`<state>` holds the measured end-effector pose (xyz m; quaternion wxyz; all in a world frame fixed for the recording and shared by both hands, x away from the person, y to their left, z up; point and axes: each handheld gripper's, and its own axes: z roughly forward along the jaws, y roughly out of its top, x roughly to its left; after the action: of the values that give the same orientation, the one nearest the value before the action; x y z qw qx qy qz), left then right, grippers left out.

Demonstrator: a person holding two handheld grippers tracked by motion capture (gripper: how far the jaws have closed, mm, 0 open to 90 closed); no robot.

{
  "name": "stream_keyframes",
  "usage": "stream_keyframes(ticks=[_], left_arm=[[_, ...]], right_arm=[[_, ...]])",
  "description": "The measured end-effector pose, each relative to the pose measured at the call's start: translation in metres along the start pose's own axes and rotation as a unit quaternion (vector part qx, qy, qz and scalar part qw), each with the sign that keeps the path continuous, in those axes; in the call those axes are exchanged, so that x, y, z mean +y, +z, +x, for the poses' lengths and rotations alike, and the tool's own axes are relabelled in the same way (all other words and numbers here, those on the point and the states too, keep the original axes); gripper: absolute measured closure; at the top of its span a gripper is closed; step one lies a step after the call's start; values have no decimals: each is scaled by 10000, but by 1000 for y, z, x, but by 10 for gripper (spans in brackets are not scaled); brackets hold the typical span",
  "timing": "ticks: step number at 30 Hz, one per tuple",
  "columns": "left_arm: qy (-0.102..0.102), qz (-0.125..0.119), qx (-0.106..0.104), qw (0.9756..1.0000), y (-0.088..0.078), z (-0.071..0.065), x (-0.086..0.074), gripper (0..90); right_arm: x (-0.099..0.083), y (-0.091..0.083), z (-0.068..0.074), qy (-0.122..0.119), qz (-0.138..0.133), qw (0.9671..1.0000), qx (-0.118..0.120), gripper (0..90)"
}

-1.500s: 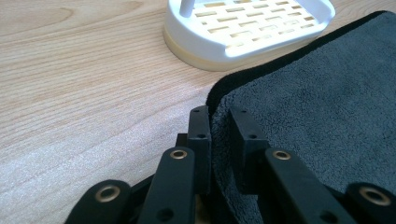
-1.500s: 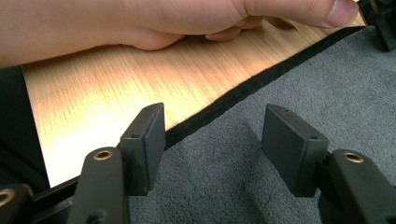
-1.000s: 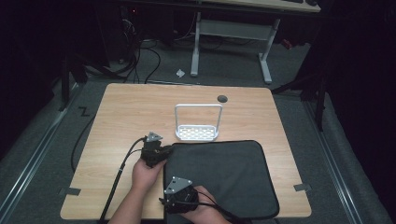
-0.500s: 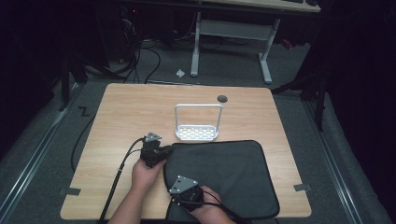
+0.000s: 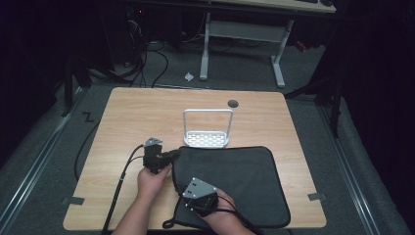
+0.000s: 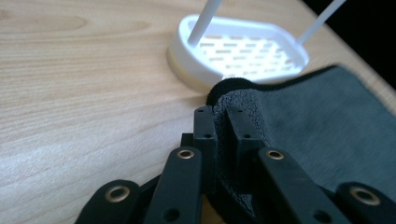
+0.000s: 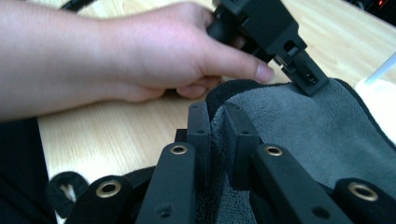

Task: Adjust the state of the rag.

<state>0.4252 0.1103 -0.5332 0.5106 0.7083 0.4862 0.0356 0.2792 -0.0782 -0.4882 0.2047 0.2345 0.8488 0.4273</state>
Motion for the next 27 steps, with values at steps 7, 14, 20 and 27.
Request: stream_keyframes(ticks=[7, 14, 20, 27], left_arm=[[-225, -442, -117, 9987, -11, -5, 8, 837], [-316, -649, 31, 9974, -38, 7, 11, 836], [-437, -768, 306, 9956, -77, 31, 6, 836], [-438, -749, 699, 9938, -127, 55, 1, 837]], right_arm=[[13, -3, 1, -55, -225, 9997, -23, 826], [32, 5, 11, -179, -340, 9992, 93, 825], [51, 24, 30, -312, -374, 9983, 311, 825], [79, 49, 61, -527, -498, 9953, 640, 825]])
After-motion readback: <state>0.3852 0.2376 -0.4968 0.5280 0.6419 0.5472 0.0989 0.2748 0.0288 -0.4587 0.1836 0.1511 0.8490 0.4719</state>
